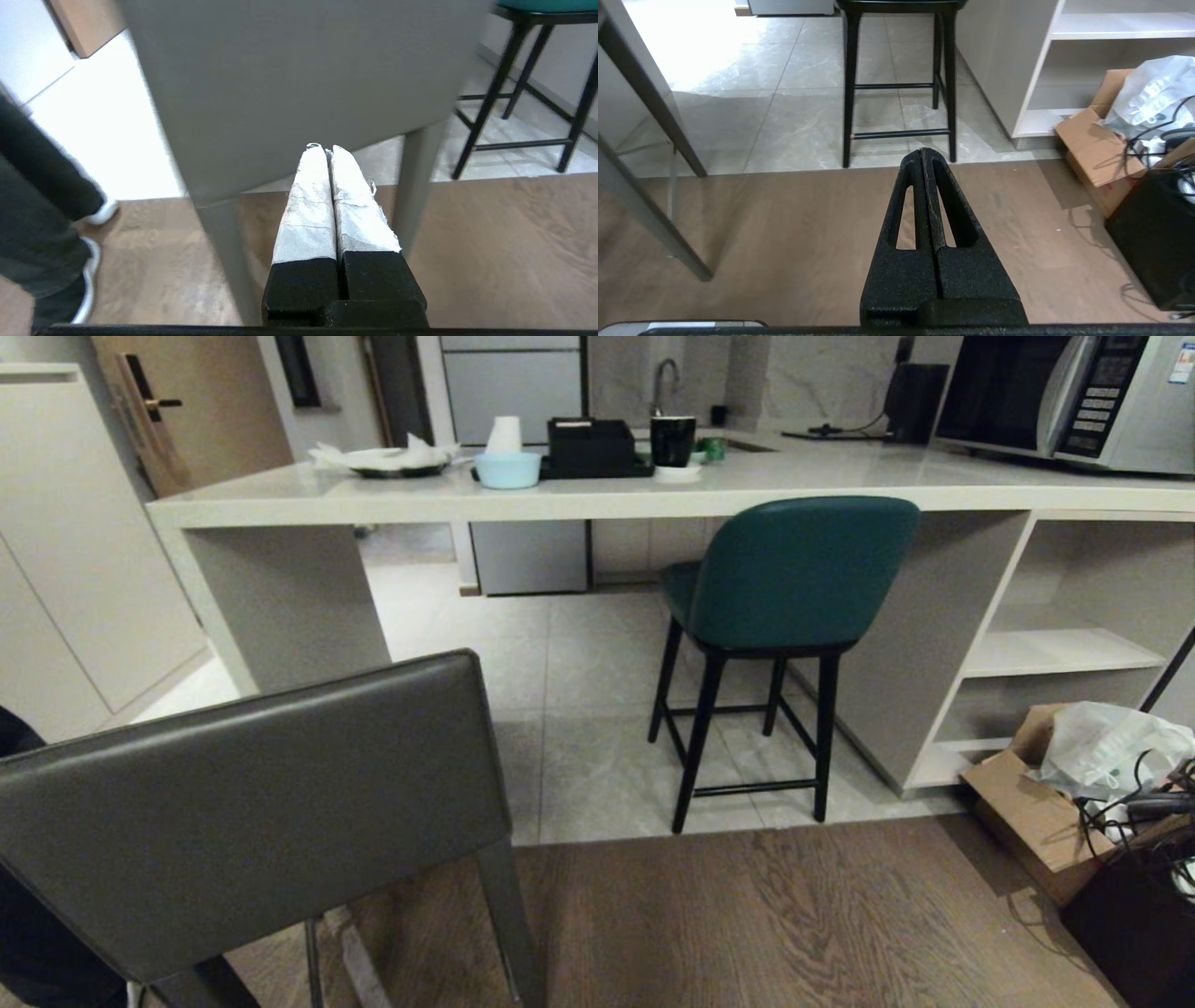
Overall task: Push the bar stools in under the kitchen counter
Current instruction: Push the gray chair back under the dining table
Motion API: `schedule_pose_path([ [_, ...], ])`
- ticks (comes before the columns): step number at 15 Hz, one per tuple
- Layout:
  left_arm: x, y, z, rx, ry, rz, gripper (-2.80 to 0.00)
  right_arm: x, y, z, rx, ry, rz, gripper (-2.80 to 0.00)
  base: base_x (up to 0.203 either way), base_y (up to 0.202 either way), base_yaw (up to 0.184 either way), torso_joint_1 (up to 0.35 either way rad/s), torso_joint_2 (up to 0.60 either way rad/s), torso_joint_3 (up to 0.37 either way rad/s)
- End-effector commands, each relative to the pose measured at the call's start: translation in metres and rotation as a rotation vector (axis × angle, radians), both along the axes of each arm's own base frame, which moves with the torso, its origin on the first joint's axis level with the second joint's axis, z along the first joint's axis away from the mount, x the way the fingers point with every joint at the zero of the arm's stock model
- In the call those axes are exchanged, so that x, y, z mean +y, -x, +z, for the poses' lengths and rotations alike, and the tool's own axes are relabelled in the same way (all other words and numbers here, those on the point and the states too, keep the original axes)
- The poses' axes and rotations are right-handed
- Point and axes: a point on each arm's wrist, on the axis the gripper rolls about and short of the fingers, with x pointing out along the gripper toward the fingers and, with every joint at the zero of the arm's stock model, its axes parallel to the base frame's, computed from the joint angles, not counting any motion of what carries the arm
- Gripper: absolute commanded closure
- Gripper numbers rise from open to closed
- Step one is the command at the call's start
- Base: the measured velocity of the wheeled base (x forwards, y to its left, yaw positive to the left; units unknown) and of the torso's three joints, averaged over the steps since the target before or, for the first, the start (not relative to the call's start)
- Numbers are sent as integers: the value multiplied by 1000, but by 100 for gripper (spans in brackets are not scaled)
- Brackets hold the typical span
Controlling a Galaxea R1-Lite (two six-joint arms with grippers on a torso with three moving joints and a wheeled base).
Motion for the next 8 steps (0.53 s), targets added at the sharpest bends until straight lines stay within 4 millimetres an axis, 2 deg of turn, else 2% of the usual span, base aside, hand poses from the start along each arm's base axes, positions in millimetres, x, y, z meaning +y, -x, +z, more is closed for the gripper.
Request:
schedule_pose_path([
  [1, 0, -2, -5, 18, 0, -1, 0, 0, 0, 0, 0, 0, 1, 0, 0, 199, -5, 0, 2, 6],
  [8, 0, -2, -5, 18, -2, 0, 0, 0, 0, 0, -1, 3, 1, 0, 0, 197, -4, 3, 4, 2],
])
